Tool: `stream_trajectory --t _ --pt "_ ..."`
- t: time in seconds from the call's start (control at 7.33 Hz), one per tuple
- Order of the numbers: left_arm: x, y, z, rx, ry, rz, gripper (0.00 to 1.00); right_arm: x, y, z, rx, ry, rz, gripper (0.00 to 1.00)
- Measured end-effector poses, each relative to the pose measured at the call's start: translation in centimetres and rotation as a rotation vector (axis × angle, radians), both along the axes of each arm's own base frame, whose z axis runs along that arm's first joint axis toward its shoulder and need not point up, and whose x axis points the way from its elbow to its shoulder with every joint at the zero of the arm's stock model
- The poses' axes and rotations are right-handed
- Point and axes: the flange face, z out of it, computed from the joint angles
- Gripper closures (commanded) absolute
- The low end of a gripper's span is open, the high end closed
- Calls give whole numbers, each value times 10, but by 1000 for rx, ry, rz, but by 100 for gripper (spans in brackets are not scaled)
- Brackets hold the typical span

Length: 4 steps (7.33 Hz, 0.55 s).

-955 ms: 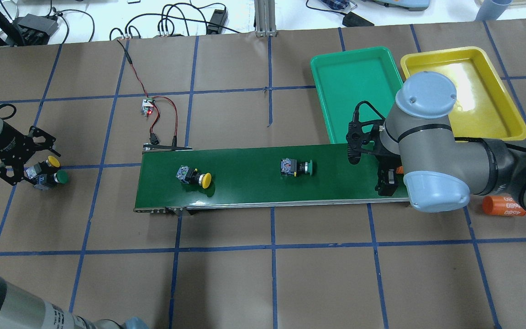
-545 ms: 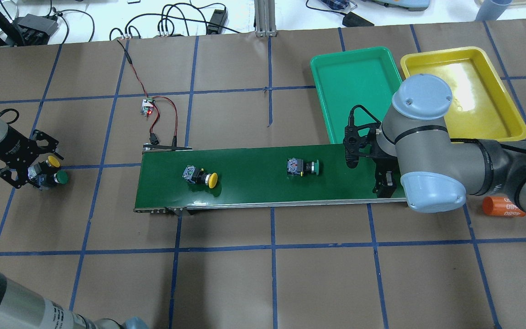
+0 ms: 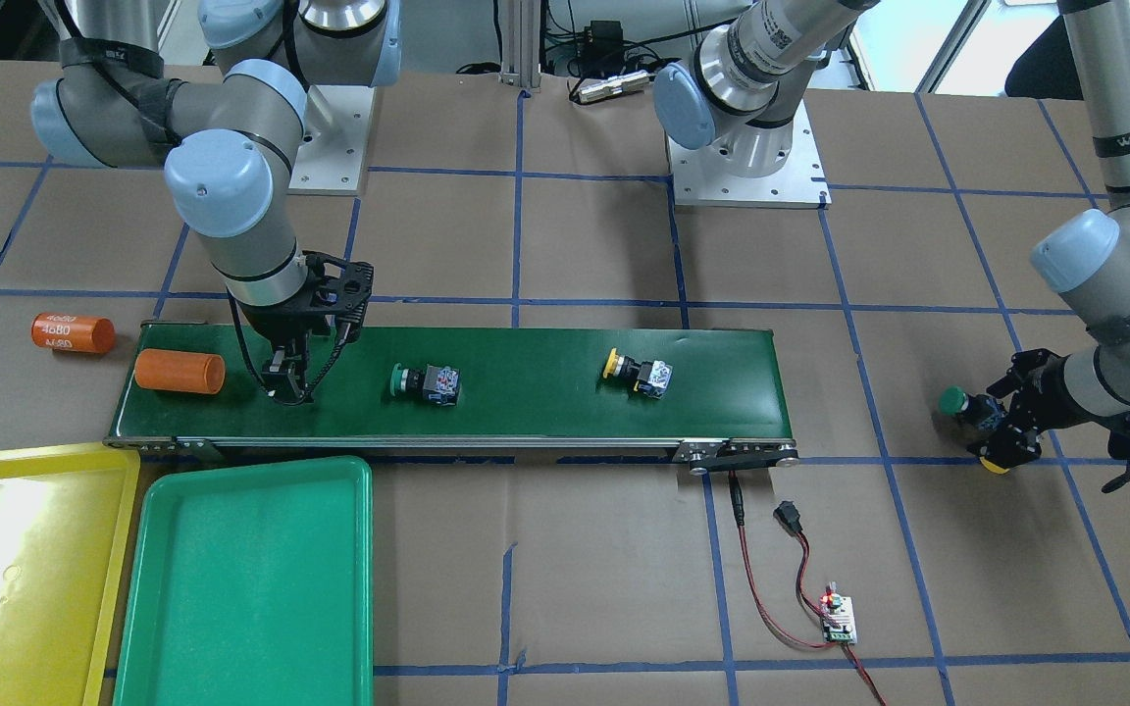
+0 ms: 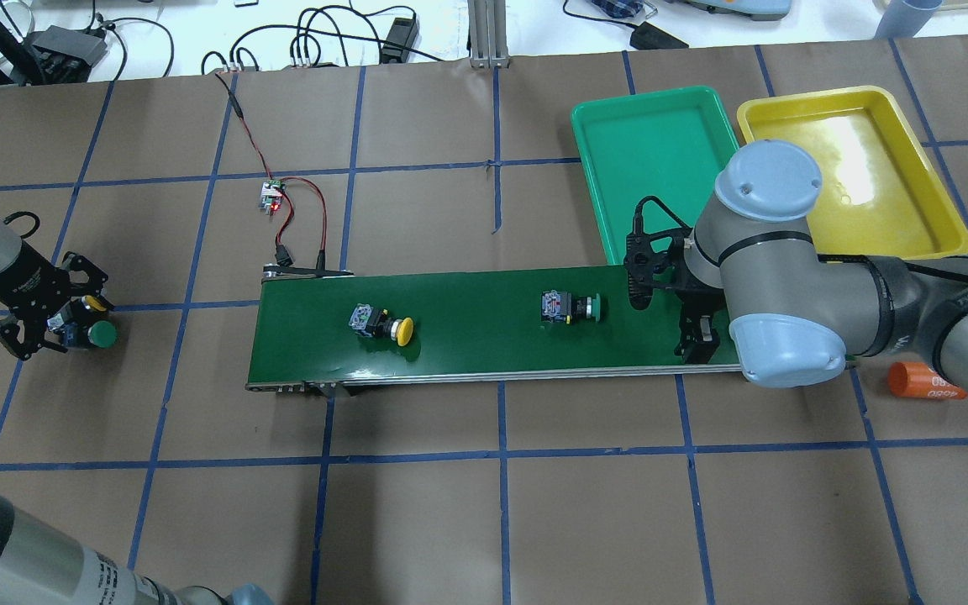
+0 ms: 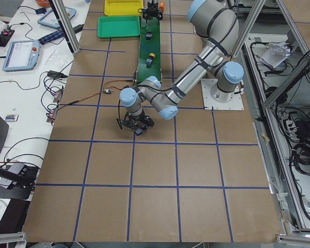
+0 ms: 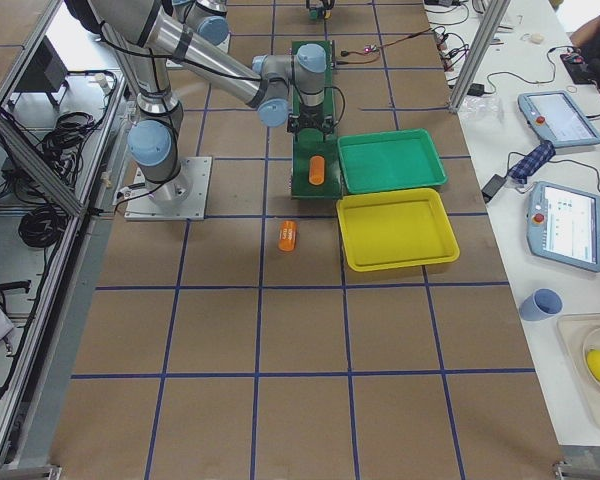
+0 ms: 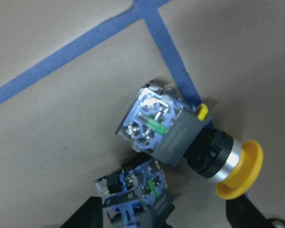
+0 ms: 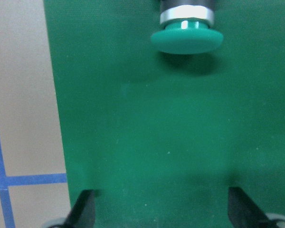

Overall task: Sort buttons by color to trays
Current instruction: 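Grasp another yellow-capped button with left gripper while right hovers over belt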

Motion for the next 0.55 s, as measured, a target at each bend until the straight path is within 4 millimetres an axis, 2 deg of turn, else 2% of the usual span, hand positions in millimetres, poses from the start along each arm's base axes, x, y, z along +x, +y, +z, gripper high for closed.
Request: stream_trajectory --t 0.14,0.55 --pt "-2 1 3 6 -1 -2 0 1 0 0 -1 -1 1 4" --pt "-9 9 15 61 19 -8 0 12 -3 0 -15 -5 5 3"
